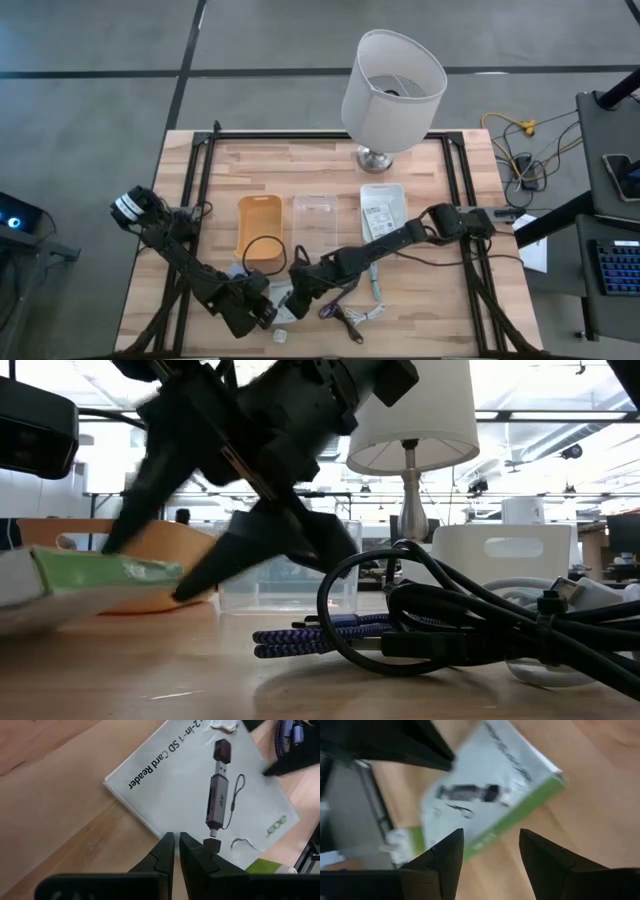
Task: Pick and place items into bin
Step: Put the card reader box into the white bin
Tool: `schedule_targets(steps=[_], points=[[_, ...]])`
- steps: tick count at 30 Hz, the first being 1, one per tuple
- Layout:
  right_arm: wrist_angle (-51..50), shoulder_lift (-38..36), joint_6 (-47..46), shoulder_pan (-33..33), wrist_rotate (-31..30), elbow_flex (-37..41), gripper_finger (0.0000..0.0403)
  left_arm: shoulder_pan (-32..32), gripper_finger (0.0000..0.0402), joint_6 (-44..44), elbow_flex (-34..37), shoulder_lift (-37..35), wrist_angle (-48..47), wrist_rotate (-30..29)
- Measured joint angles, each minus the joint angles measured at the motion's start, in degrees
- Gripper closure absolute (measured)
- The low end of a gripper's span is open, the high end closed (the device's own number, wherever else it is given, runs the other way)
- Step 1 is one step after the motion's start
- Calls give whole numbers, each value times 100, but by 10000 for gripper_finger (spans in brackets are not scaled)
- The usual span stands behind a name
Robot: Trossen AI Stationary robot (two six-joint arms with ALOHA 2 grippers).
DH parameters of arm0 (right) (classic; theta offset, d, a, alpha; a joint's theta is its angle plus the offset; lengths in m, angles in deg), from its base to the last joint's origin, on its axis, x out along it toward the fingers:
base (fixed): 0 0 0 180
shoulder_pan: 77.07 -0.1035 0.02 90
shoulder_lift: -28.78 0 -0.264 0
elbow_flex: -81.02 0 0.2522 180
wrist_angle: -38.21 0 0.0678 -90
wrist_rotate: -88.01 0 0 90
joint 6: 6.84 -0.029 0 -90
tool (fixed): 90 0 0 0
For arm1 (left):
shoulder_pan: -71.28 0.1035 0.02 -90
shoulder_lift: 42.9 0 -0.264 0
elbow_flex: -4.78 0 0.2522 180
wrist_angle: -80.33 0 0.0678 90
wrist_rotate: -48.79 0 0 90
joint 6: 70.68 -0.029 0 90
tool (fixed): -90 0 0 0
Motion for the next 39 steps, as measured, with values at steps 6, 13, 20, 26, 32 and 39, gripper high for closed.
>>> schedule_targets(steps=[6,13,20,26,32,39], points=[[361,0,46,1,-1,-2,223,-1,389,0,16,2,-29,44],[372,0,59,22,-292,4,223,-1,389,0,25,2,-20,31],[736,0,34,50,-384,9,222,-3,389,1,29,4,-3,-87],[748,-2,90,55,-472,52,222,31,389,-31,-28,16,255,-643],[755,-2,30,48,-455,126,223,139,389,-273,-58,44,187,-716],[354,-1,30,48,-452,140,262,139,389,-457,-184,29,237,-1019]])
